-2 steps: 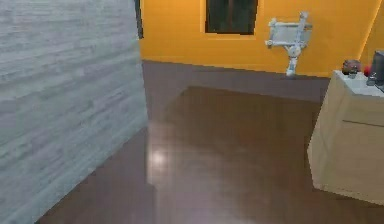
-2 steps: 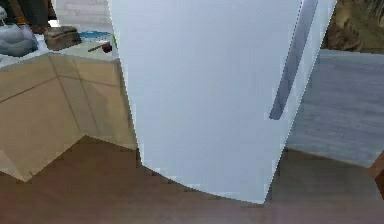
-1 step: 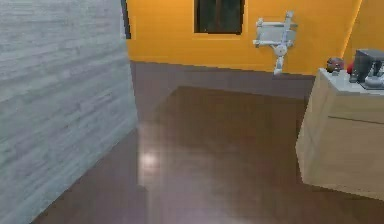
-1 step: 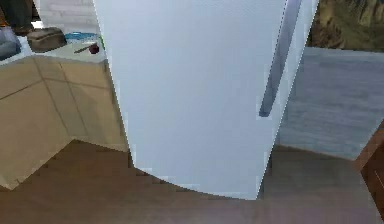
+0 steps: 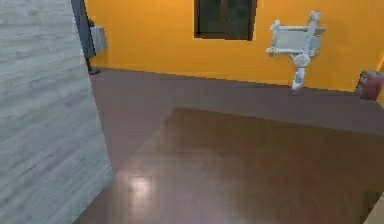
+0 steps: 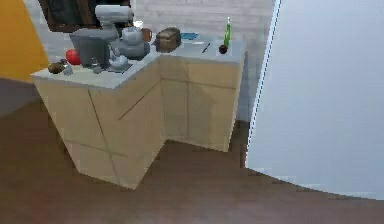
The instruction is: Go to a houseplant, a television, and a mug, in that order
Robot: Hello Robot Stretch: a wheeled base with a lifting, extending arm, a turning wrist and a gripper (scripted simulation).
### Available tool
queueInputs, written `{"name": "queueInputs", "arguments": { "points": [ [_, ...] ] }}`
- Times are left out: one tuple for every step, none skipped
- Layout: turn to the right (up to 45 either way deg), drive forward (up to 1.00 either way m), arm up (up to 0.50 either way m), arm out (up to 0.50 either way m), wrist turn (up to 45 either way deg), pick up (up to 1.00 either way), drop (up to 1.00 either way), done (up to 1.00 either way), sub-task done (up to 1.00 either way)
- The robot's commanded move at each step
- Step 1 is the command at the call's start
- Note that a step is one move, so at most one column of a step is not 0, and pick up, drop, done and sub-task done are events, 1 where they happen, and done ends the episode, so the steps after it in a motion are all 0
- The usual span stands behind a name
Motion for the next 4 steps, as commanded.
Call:
{"name": "queueInputs", "arguments": {
  "points": [
    [0.0, 1.00, 0.00, 0.00, 0.0, 0.00, 0.00, 0.00, 0.00],
    [0.0, 0.50, 0.00, 0.00, 0.0, 0.00, 0.00, 0.00, 0.00],
    [-24.0, 0.00, 0.00, 0.00, 0.0, 0.00, 0.00, 0.00, 0.00],
    [0.0, 0.60, 0.00, 0.00, 0.0, 0.00, 0.00, 0.00, 0.00]
  ]
}}
